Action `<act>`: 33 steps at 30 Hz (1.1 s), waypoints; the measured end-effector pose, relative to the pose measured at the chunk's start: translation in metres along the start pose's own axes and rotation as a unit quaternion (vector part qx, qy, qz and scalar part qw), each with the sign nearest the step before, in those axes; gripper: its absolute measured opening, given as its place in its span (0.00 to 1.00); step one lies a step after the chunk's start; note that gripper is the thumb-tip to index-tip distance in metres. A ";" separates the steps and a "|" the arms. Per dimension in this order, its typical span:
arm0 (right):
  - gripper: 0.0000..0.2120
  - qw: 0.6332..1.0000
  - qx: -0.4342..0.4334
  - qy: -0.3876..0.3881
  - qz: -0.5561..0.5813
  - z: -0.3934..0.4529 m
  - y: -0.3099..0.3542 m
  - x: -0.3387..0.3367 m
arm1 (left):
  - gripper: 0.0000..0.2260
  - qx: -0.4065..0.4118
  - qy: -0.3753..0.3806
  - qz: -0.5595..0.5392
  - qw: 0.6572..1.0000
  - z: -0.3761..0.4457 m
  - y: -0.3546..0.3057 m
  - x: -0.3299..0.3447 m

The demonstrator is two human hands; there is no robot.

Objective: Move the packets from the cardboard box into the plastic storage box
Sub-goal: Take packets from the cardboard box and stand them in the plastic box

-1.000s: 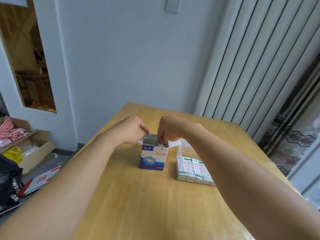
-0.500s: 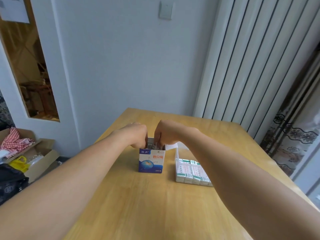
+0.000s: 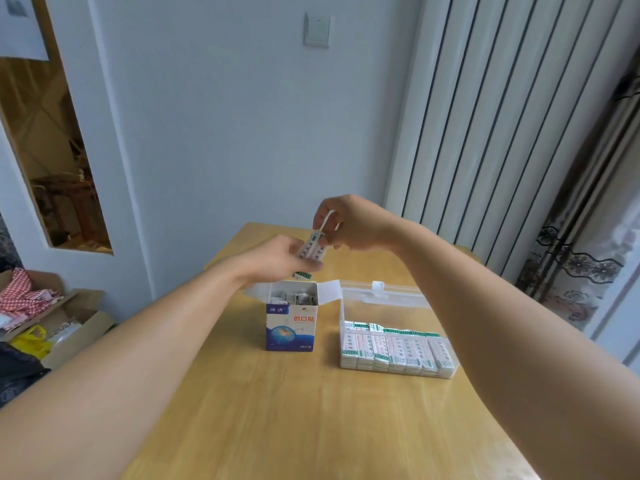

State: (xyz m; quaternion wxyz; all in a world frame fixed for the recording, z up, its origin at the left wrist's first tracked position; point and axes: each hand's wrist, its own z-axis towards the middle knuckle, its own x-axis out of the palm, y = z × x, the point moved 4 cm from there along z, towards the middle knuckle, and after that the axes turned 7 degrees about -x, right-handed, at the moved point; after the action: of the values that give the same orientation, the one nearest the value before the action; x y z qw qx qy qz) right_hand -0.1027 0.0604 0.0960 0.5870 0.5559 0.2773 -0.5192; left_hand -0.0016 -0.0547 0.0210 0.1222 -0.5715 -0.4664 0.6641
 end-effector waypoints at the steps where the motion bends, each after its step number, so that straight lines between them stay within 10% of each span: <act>1: 0.10 1.000 -0.006 -0.016 0.023 -0.004 0.000 -0.007 | 0.13 0.012 0.007 -0.032 0.999 -0.002 -0.006 0.003; 12: 0.12 0.971 0.085 -0.191 0.116 -0.090 -0.076 -0.022 | 0.06 0.017 0.160 -0.313 0.936 -0.018 -0.079 0.100; 18: 0.15 0.950 0.156 -0.231 0.139 -0.120 -0.135 -0.002 | 0.17 -0.062 0.263 -0.537 0.799 0.008 -0.088 0.146; 33: 0.09 0.960 0.146 -0.198 0.131 -0.116 -0.156 0.003 | 0.10 -0.051 0.118 -0.548 0.826 0.040 -0.073 0.154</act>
State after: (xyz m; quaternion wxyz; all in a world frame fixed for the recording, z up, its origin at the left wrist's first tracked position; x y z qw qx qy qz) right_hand -0.2154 0.1933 0.0098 0.6054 0.5528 0.0017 -0.5726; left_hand -0.1121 0.0722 -0.0262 0.4909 -0.3012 -0.7182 0.3905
